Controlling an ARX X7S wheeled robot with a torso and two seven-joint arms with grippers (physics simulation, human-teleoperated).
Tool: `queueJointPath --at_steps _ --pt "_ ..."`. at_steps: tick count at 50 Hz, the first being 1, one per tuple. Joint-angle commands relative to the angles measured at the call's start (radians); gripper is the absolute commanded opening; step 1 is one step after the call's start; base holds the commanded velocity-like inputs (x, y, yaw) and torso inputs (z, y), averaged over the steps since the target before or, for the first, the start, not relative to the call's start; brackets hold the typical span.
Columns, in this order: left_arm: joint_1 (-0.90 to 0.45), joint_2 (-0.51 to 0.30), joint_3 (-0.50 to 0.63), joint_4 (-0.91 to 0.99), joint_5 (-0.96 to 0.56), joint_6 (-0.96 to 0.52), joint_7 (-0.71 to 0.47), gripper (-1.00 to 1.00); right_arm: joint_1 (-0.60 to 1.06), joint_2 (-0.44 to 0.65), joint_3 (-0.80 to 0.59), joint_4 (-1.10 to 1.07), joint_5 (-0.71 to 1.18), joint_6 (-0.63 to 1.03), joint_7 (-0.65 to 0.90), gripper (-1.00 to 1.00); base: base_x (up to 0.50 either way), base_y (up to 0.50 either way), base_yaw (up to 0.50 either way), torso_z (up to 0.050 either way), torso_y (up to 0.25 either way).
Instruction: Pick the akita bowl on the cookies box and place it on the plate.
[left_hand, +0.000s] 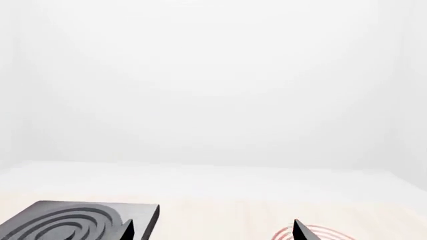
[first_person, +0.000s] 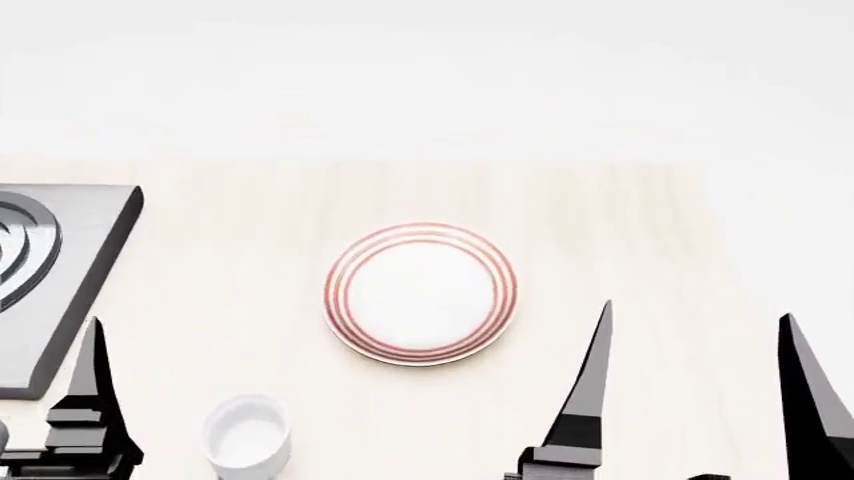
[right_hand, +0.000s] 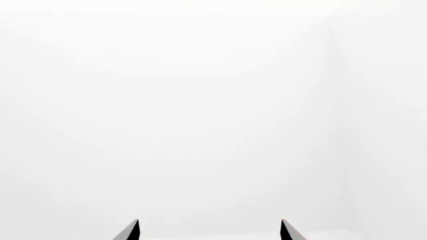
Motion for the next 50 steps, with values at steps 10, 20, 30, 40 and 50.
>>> queueJointPath --at_steps 10,20,30,40,50 --pt "-0.005 0.0 -0.054 0.003 0.018 0.06 0.02 1.0 0.01 0.013 0.028 0.01 -0.026 0.015 -0.015 1.0 0.0 0.0 0.0 0.0 -0.25" --pt "0.002 -0.004 -0.048 0.004 0.024 0.07 0.016 1.0 0.01 0.02 0.021 0.011 -0.031 0.013 -0.012 1.0 0.0 0.0 0.0 0.0 -0.25" --pt "0.006 -0.01 -0.033 0.009 0.026 0.072 0.018 1.0 0.011 0.027 0.017 0.008 -0.031 0.015 -0.01 1.0 0.0 0.0 0.0 0.0 -0.25" --pt "0.004 -0.012 -0.028 0.005 0.024 0.077 0.015 1.0 0.015 0.033 0.016 0.006 -0.027 0.018 -0.007 1.0 0.0 0.0 0.0 0.0 -0.25" --pt "-0.001 -0.012 -0.024 -0.01 0.018 0.055 0.004 1.0 0.013 0.035 0.009 0.023 -0.033 0.01 -0.004 1.0 0.0 0.0 0.0 0.0 -0.028"
